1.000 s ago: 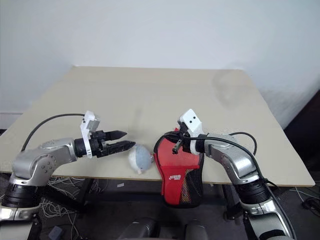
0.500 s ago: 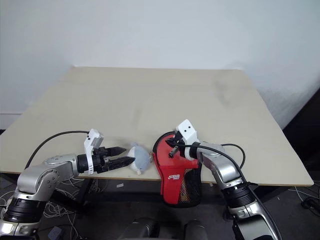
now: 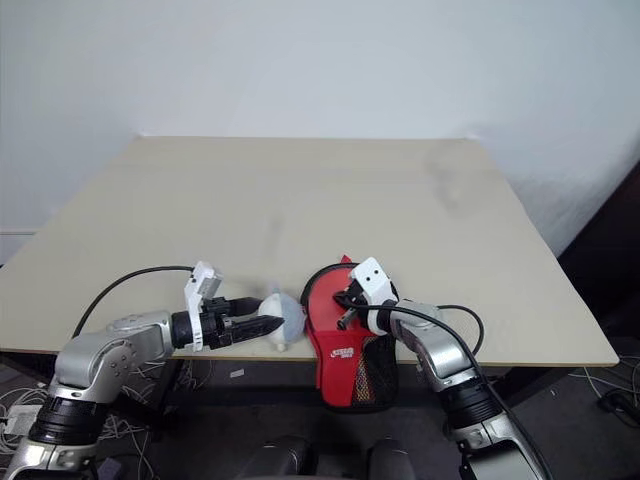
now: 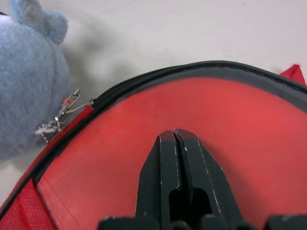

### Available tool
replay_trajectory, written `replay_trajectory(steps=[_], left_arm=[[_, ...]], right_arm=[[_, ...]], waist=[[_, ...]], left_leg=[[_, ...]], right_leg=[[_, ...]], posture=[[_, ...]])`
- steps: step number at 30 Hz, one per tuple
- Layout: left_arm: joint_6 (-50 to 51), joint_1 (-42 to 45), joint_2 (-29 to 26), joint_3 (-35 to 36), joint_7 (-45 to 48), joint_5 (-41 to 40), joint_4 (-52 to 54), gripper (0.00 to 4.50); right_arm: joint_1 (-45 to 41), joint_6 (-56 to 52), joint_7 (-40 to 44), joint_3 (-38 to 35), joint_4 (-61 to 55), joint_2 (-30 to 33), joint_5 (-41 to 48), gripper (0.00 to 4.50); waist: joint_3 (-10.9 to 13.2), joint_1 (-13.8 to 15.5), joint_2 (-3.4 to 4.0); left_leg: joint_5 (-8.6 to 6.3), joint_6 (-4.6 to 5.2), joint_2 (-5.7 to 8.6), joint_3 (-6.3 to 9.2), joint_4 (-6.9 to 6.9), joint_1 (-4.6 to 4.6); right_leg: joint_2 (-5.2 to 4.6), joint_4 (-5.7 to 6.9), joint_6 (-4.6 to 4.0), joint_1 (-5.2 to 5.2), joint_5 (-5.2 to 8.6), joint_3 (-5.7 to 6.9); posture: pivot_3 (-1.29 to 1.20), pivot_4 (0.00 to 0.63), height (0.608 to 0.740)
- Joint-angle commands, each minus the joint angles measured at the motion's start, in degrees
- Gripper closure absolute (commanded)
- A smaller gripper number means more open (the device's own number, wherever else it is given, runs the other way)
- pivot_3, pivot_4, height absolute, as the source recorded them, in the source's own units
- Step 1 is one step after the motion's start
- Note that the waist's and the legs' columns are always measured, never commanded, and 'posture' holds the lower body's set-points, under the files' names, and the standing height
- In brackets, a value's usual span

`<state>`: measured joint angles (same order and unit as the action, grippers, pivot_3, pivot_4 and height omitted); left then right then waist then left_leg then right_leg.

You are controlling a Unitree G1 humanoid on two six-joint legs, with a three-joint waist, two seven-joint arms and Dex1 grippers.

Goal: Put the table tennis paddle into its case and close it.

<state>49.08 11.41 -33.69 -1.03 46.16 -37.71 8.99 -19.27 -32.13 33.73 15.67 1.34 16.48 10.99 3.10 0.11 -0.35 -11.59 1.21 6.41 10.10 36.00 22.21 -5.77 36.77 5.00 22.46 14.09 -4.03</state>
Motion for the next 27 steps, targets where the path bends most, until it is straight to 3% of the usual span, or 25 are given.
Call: replay_trajectory(steps=[1,11,14,22,27], left_arm=[[-0.08,1.98,0.12,0.04,-0.12,0.60,0.66,0.00],[1.39,2.22,0.95,-0.80,-0.38,1.59,-0.90,0.00],[1.97,2.63,0.90,-0.46,-0.51,1.63,-1.63,0.59],[1.67,5.14,-0.25,0.39,0.47,2.22,-4.62,3.18],[-0.32,8.30,-1.36,-0.08,2.36,4.03,-6.98,4.49]], right_arm=[[0.00,1.25,-0.47,-0.93,-0.26,-0.48,-0.54,4.48],[0.16,1.58,-0.74,-1.06,-0.03,-0.99,-1.03,4.48],[0.18,1.56,-0.78,-0.96,0.03,-1.24,-1.23,4.50],[-0.25,1.52,-0.70,-0.92,0.43,-1.51,-1.44,4.50],[-0.61,1.72,-0.40,-0.81,1.01,-1.92,-1.80,4.50]], waist=[[0.00,0.00,0.00],[-0.01,-0.02,0.01],[-0.01,-0.02,0.01],[-0.01,-0.03,0.01],[-0.01,-0.10,0.01]], left_leg=[[0.00,0.00,0.00,0.00,0.00,0.00],[0.00,0.00,-0.02,-0.03,-0.05,-0.14],[0.00,0.00,-0.02,-0.04,-0.05,-0.15],[0.00,-0.01,-0.03,-0.04,-0.06,-0.18],[0.00,-0.01,-0.03,-0.04,-0.06,-0.19]], right_leg=[[0.00,0.00,0.00,0.00,0.00,0.00],[0.00,0.01,0.00,-0.05,0.00,0.00],[0.00,0.01,0.00,-0.06,0.00,0.00],[0.00,0.01,0.00,-0.07,0.00,-0.01],[0.01,0.01,0.00,-0.07,0.00,0.00]], posture=[[0.00,0.000,0.739],[0.00,0.000,0.739],[0.00,0.000,0.739],[0.00,0.000,0.739],[0.00,0.000,0.739]])
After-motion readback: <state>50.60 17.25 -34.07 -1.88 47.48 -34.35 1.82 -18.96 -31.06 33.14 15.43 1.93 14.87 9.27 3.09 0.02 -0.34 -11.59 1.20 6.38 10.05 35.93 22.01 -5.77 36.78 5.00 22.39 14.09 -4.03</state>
